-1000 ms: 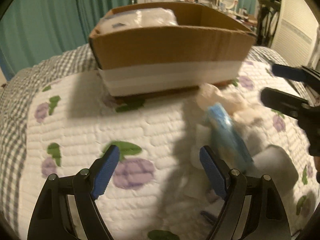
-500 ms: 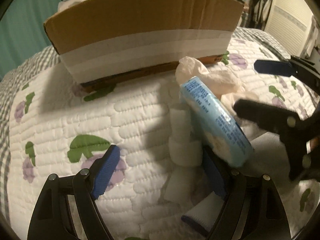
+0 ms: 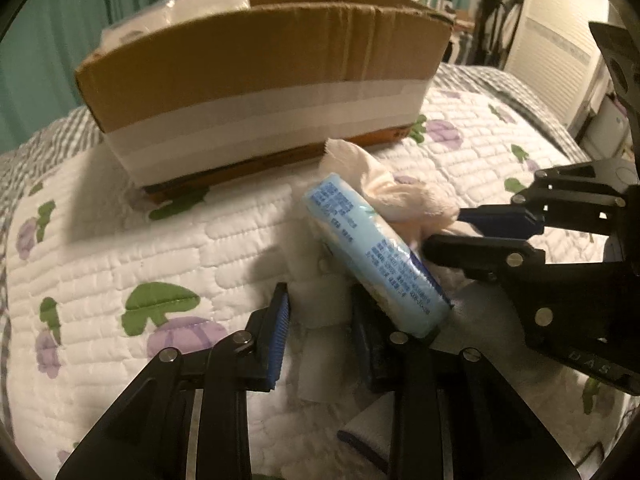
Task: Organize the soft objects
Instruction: 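Grasp the white cloth with the left tool while the right tool grasps the lace glove, then carry cloth and glove over the box and open both tools to drop them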
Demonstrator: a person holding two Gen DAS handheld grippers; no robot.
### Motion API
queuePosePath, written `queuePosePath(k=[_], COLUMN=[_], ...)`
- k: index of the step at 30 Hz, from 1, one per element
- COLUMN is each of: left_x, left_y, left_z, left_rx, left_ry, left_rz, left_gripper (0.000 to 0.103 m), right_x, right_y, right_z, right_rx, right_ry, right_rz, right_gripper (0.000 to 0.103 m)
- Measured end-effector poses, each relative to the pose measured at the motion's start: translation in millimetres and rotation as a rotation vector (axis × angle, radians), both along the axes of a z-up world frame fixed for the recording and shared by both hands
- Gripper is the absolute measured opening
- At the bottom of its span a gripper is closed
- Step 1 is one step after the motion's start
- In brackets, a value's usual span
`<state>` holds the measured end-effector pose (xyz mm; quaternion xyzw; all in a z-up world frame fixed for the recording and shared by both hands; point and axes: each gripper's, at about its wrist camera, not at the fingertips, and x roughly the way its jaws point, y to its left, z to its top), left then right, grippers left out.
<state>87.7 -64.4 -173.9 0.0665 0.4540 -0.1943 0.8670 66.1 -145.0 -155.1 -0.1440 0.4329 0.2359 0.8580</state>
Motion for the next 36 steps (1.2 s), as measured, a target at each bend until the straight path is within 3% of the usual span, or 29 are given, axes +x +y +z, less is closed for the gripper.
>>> queuePosePath(k=[16,36], left_x=[-30,-71], left_y=[55,81], left_z=[53,181], left_rx=[-0.032,-0.097], left_ry=[-0.105,-0.466], left_rz=[0.121,0.168], left_gripper=[0.029,0.029], right_x=[-40,-90], right_y=[-5,0], right_z=[56,180], right_rx=[0.063,0.181], right_ry=[-0.123,-0.409], right_rz=[-0.038,-0.086], right_gripper=[0.013,0.013])
